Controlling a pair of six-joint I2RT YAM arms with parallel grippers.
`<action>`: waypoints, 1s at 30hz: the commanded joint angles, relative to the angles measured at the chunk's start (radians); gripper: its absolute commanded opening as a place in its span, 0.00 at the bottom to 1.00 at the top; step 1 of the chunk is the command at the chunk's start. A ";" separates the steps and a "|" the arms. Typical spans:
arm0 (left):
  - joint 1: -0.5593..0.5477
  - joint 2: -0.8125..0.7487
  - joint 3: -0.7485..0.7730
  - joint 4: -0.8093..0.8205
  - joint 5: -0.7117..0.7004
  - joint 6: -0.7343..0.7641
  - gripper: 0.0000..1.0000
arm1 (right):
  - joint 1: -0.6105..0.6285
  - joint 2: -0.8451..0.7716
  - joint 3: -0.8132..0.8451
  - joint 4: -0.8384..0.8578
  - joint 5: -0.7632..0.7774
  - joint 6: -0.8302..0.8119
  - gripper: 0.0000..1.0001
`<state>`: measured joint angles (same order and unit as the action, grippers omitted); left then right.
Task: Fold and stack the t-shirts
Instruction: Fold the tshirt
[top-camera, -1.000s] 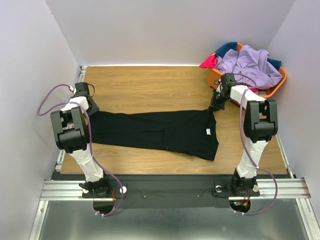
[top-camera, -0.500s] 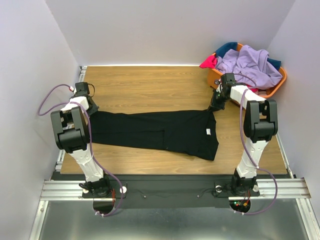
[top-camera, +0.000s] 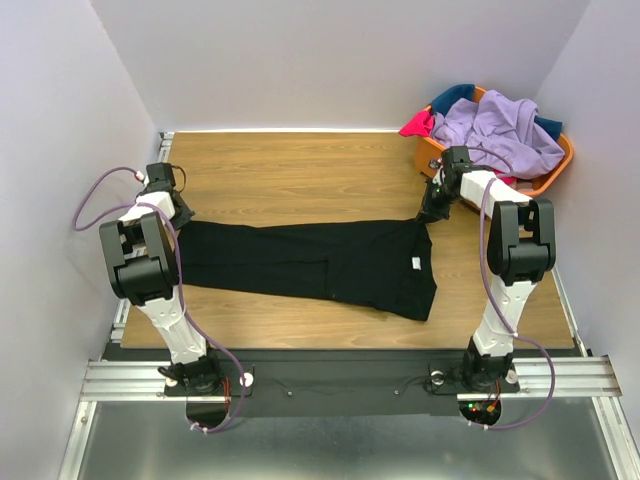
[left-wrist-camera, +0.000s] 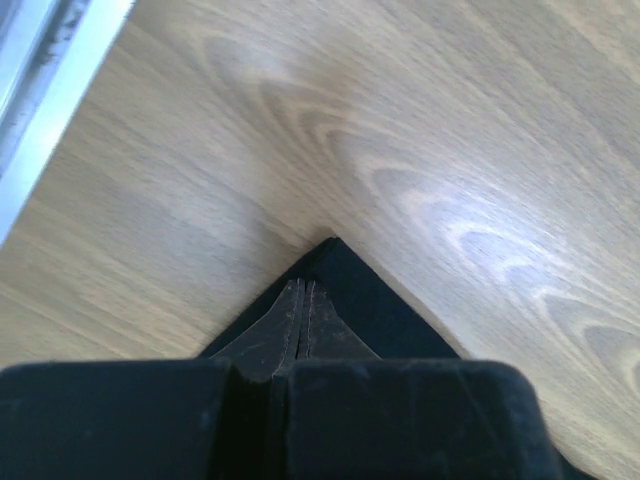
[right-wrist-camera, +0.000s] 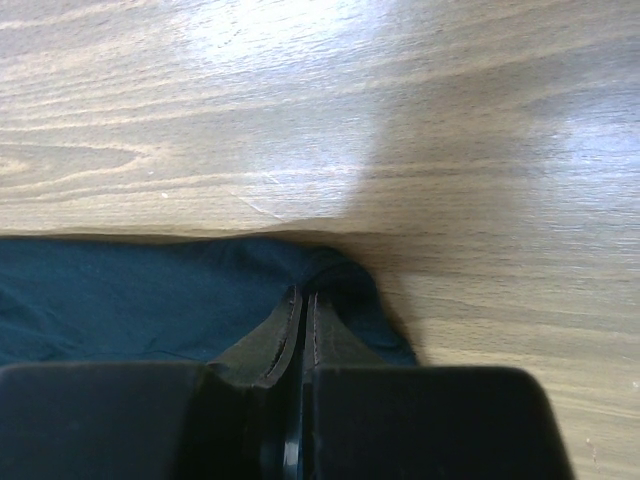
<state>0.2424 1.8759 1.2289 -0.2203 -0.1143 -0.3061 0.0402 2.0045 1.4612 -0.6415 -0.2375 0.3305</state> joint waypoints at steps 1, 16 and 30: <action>0.037 -0.069 0.031 -0.004 -0.039 0.027 0.00 | -0.036 -0.015 0.013 0.078 0.093 0.039 0.00; 0.074 -0.161 -0.019 0.027 -0.018 0.048 0.00 | -0.036 -0.047 0.062 0.101 0.217 0.090 0.00; 0.097 -0.159 -0.037 0.048 -0.004 0.055 0.00 | -0.036 -0.110 0.054 0.169 0.283 0.151 0.00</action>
<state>0.3119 1.7397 1.2037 -0.2207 -0.0818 -0.2699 0.0544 1.9507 1.4647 -0.6418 -0.1272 0.4465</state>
